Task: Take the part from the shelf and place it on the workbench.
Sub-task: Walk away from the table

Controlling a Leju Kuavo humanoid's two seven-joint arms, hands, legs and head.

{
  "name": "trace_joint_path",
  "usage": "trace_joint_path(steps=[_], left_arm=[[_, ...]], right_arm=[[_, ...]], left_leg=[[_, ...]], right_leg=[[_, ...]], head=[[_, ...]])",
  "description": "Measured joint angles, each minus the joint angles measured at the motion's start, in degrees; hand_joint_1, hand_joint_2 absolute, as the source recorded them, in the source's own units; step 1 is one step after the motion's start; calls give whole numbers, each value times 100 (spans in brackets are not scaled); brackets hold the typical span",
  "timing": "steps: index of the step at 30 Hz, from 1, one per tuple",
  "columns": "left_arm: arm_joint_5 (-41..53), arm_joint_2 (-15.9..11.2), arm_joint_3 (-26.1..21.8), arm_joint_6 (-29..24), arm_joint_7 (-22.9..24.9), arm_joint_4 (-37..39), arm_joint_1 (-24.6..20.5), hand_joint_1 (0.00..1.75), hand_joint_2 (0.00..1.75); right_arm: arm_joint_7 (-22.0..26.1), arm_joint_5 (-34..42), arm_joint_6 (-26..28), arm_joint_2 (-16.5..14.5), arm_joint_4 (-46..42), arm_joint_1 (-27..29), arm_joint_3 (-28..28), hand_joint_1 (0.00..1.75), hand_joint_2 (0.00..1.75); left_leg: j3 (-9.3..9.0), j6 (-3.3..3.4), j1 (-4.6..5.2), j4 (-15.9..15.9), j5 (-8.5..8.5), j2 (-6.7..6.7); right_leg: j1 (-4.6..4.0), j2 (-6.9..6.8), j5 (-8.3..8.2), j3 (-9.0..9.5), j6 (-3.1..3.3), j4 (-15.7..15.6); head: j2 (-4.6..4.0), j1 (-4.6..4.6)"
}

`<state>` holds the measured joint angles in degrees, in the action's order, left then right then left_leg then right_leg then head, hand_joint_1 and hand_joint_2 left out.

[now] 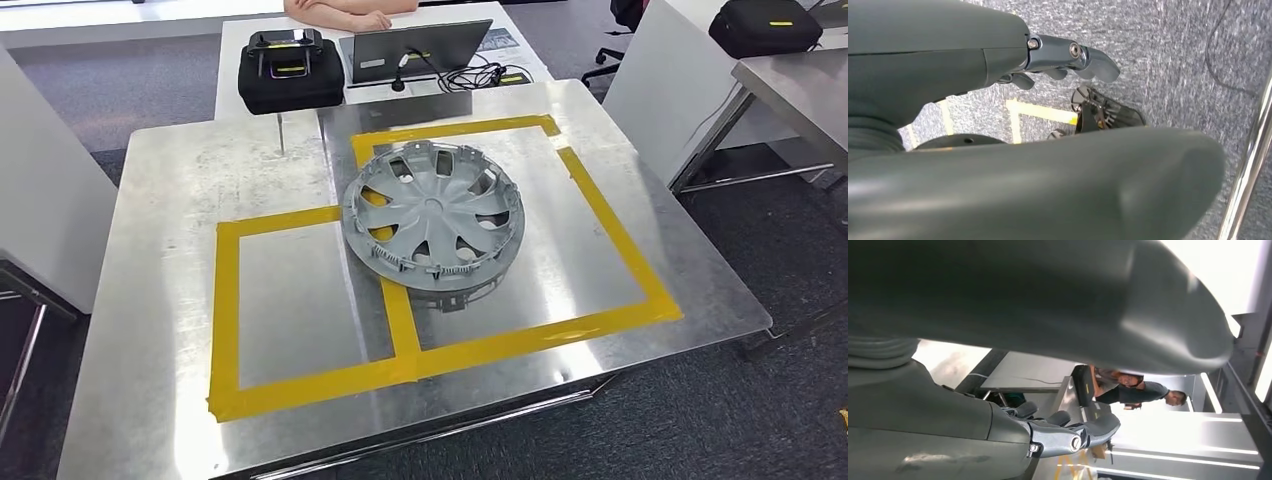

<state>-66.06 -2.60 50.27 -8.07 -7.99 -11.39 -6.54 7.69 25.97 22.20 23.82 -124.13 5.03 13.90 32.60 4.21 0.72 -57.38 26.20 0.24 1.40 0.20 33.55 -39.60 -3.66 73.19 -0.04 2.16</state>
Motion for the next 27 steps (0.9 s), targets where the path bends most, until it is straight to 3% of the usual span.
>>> trace_joint_path(steps=[1, 3, 5, 7, 9, 11, 13, 15, 16, 19, 21, 24, 25, 27], left_arm=[[-2, -1, 1, 0, -1, 1, 3, 0, 0], [-9, 1, 1, 0, -1, 3, 1, 0, 0], [-13, 1, 1, 1, -1, 3, -8, 0, 0], [-14, 0, 1, 2, 0, 3, -12, 0, 0], [-15, -10, 1, 2, 0, 3, -11, 0, 0], [-15, -19, 2, 2, 1, 4, -11, 0, 0], [-15, -19, 5, 2, 1, 5, -9, 0, 0], [-15, -21, 8, 2, 1, 5, -4, 0, 0], [-15, -24, 9, 1, 1, 7, 0, 0, 0], [-15, -30, 9, 1, 1, 11, -6, 0, 0], [-15, -30, 9, 2, -1, 11, -17, 0, 0], [-15, -28, 11, 1, 1, 11, -11, 0, 0], [-15, -30, 11, 0, 0, 11, -12, 0, 0], [-15, -32, 10, 1, -1, 11, -16, 0, 0]], right_arm=[[8, 0, -2, 0, 13, 1, -1, 0, 0], [23, 0, -4, 1, 30, -9, -2, 0, 0], [32, -1, -5, 4, 34, -26, -3, 0, 0], [40, -2, -5, 8, 37, -32, -4, 0, 0], [44, -2, -5, 11, 42, -35, -7, 0, 0], [45, -1, -6, 9, 46, -41, -13, 0, 0], [46, -1, -6, 4, 53, -41, -27, 0, 0], [46, 0, -6, -3, 66, -36, -46, 0, 0], [46, 0, -6, -7, 72, -34, -57, 0, 0], [45, -1, -6, -15, 79, -33, -78, 0, 0], [45, -1, -6, -15, 79, -41, -80, 0, 0], [46, -1, -6, -15, 80, -46, -81, 0, 0], [46, -1, -6, -15, 81, -45, -81, 0, 0], [46, -1, -6, -14, 85, -45, -80, 0, 0]], left_leg=[[2, -2, 12, -5, -1, 0], [-5, -13, 28, -12, -6, 0], [8, -56, 41, -21, -19, 2], [32, -125, 36, -22, -46, 11], [81, -199, 21, -73, -11, 7], [250, -272, -1, -418, 243, -11], [558, -335, -46, -1139, 632, -19], [748, -380, -90, -1643, 799, -18], [686, -395, -106, -1581, 728, -18], [36, -411, -138, -470, 309, -29], [-182, -363, -129, -62, 250, -49], [-170, -237, -116, -46, 208, -46], [-164, -195, -124, -40, 179, -39], [-130, -127, -128, -33, 117, -27]], right_leg=[[-8, 0, -114, 93, 27, -142], [-41, -11, -443, 506, 116, -909], [-87, -35, -598, 804, 190, -1496], [-121, -44, -622, 855, 232, -1608], [-99, -43, -686, 874, 282, -1662], [-62, -50, -749, 871, 328, -1714], [-61, -52, -780, 821, 348, -1714], [-52, -48, -811, 762, 339, -1704], [-42, -43, -825, 738, 327, -1695], [-18, -26, -842, 686, 254, -1633], [-21, -14, -853, 657, 175, -1596], [-3, -7, -873, 613, 66, -1578], [3, -9, -798, 558, 41, -1495], [8, -14, -439, 333, 10, -992]], head=[[0, 7], [0, 21], [0, 25], [0, 16], [0, 9], [0, -37], [0, -104], [0, -151], [0, -171], [0, -237], [0, -257], [0, -231], [0, -211], [0, -140]])
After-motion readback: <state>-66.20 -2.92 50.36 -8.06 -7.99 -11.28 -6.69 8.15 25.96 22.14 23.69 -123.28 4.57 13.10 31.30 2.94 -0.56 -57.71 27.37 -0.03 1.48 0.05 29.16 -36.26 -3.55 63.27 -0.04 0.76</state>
